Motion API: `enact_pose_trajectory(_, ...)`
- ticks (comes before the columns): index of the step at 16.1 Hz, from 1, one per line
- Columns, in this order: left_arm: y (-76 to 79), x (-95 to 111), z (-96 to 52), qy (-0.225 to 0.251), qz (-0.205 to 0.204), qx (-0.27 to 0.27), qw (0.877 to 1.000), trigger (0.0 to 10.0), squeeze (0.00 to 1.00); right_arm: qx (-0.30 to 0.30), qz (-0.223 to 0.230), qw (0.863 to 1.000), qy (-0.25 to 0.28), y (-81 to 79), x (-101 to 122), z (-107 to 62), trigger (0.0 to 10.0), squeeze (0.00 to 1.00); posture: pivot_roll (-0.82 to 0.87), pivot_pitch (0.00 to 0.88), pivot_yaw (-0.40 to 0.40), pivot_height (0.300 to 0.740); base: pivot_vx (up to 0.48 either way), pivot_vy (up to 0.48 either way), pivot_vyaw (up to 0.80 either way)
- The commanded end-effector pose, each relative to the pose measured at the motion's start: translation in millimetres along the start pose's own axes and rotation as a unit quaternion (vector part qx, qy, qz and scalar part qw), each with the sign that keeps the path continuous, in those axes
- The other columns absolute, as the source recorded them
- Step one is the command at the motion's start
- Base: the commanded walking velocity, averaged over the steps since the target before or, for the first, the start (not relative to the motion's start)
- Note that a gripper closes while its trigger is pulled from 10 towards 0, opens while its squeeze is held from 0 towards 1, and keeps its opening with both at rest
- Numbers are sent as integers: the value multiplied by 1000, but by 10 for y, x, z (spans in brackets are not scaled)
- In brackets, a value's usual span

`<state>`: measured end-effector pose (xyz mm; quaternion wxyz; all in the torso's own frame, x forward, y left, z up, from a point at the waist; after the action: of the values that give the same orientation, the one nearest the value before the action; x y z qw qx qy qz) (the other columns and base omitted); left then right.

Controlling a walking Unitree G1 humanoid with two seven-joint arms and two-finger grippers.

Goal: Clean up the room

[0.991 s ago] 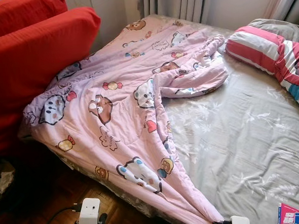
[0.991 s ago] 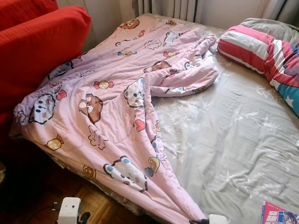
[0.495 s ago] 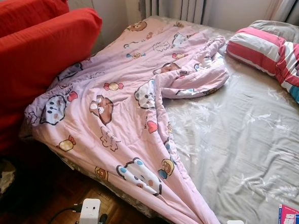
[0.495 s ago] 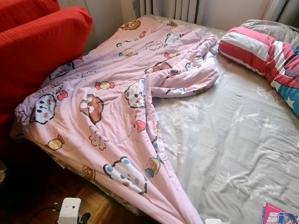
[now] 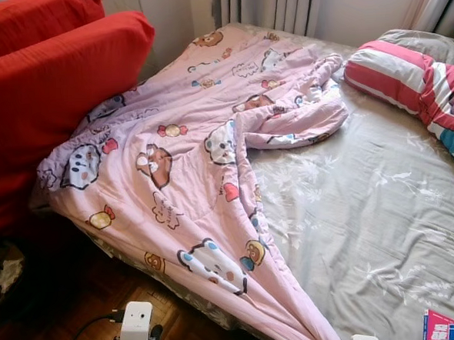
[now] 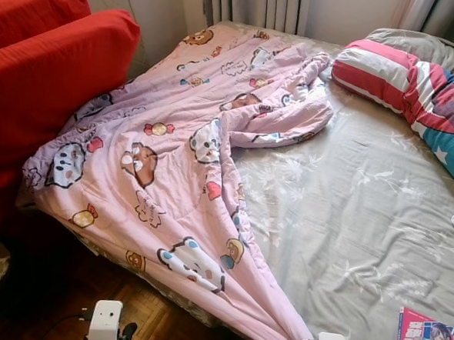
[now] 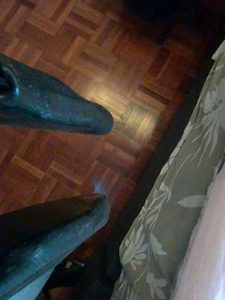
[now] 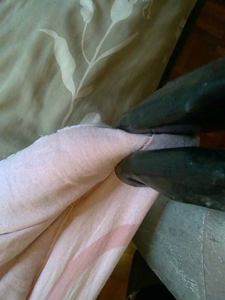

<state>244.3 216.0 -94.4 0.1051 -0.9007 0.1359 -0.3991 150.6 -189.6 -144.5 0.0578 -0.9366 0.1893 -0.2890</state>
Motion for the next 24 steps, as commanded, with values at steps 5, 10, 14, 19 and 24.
enact_pose_trajectory(5, 26, -157, -38, -28, 5, -5, 1000, 10000, 0, -16, 16, 1000, -15, 18, -75, -3, 10000, 1000, 71, 149, -2, 740, 0, 0, 0)
enact_pose_trajectory(10, 32, -152, -36, -27, 3, -5, 1000, 10000, 0, -22, 12, 1000, -11, 42, -47, 0, 10000, 1000, 71, 148, -7, 740, 0, 0, 0)
enact_pose_trajectory(14, 52, -164, -38, -30, 2, -7, 1000, 10000, 0, -21, 25, 999, 3, 56, -5, -4, 10000, 1000, 65, 145, -8, 740, 0, 0, 0)
enact_pose_trajectory(19, 57, -179, -42, -33, 1, -8, 999, 10000, 0, -10, 44, 999, 26, 65, 87, -4, 10000, 1000, 62, 144, -9, 740, 0, 0, 0)
enact_pose_trajectory(24, 66, -178, -41, -34, 0, -9, 999, 10000, 0, 6, 62, 996, 65, 39, 230, -6, 10000, 855, 63, 144, -9, 740, 0, 0, 0)
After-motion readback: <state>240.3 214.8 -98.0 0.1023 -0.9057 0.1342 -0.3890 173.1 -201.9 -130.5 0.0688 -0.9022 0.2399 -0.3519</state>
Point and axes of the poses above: a point about 5 cm out from each wrist's last joint towards the gripper, its own z axis pointing out of the wrist towards the gripper, its own x axis along the axis of the wrist's last joint, y = z × x, the point moved 5 cm from there along z, pointing out of the wrist towards the gripper, and after that the axes turned 12 degrees about z, right-handed, at the moved point
